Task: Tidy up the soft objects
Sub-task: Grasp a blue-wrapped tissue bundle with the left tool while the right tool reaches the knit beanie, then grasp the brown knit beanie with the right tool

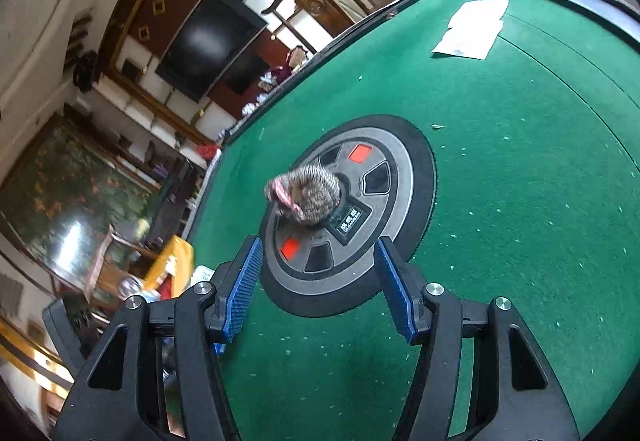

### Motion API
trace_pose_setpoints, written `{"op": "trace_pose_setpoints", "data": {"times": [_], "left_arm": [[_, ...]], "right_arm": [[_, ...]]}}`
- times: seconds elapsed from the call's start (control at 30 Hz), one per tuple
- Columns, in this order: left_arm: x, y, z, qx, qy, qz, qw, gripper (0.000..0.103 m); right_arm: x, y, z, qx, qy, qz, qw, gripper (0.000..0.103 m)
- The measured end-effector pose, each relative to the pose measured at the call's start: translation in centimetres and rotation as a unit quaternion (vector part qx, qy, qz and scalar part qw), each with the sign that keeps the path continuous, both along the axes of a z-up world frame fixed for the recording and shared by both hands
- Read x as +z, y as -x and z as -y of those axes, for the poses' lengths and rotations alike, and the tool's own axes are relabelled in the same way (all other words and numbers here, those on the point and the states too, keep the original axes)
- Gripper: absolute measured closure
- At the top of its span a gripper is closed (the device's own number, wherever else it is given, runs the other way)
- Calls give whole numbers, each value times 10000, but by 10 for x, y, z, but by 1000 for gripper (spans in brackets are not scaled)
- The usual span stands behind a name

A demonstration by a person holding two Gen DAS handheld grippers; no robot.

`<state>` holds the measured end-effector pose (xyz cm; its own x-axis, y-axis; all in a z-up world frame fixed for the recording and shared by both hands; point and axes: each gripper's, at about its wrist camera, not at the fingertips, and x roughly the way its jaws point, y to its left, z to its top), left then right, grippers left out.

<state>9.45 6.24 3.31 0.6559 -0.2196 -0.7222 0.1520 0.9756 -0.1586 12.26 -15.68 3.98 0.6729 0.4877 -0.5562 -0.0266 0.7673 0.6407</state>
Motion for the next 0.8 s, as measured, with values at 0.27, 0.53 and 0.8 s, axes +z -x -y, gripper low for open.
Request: {"op": "trace_pose_setpoints", "data": {"times": [0.27,0.53,0.8], "left_arm": [[-20,-14,-6,63,-324,-114,9994,83],[-27,-15,-6,68,-446,-237,9987,83],[-31,-16,-4,43,-526,-289,9982,83]], "right_arm": [[15,-44,-22,393,698,122,9967,44],[-5,-115,-47,895,1287,-192,9874,42],[-23,-110,-76,1373,1399,-148,9805,57]]}}
